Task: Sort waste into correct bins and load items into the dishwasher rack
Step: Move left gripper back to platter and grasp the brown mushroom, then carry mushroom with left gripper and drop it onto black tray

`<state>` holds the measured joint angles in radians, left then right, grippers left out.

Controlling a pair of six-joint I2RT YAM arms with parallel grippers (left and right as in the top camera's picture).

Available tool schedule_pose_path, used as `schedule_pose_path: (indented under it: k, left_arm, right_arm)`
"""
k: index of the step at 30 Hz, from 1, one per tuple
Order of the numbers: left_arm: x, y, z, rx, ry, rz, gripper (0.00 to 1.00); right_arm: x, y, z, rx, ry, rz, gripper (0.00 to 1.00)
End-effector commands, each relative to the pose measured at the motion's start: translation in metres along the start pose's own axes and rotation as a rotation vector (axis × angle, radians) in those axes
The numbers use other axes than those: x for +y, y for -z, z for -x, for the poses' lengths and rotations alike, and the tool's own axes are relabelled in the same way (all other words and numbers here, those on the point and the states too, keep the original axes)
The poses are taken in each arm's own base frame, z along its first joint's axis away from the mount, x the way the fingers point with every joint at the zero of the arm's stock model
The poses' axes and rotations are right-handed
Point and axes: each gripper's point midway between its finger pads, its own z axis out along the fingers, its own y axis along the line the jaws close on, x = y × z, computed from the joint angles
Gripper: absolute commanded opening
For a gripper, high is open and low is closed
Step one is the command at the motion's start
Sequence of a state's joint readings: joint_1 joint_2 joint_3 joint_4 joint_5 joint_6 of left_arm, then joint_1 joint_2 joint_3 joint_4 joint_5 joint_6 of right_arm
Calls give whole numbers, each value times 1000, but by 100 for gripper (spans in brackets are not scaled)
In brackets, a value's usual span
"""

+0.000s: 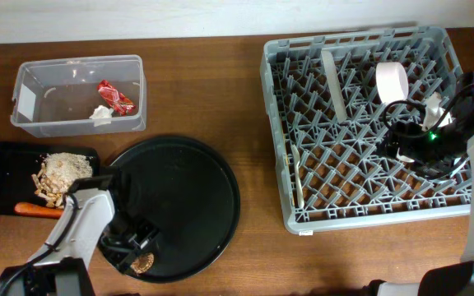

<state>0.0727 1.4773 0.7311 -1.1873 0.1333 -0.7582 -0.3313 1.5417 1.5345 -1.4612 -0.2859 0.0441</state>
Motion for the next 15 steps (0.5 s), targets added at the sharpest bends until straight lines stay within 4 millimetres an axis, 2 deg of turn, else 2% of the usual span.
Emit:
schedule_pose_path:
  k: [1, 4, 7, 11, 14, 15]
  left_arm:
    - [3, -12, -8, 24, -26, 2, 70]
    - [-4, -14, 0, -12, -33, -27, 69]
    - [-4, -14, 6, -40, -35, -21, 64]
    - [-13, -13, 15, -76, -41, -58, 53]
    - [-17, -13, 17, -83, -44, -74, 50]
    - [-19, -12, 18, -90, -46, -81, 46]
  right_arm:
    - [-3, -1, -1, 4, 6, -10, 84]
    - [-3, -1, -1, 4, 6, -9, 84]
    - [-3, -1, -1, 4, 6, -9, 84]
    - [-3, -1, -1, 4, 6, -10, 84]
    - [-3, -1, -1, 5, 6, -10, 84]
    - [-3, -1, -1, 5, 6, -10, 84]
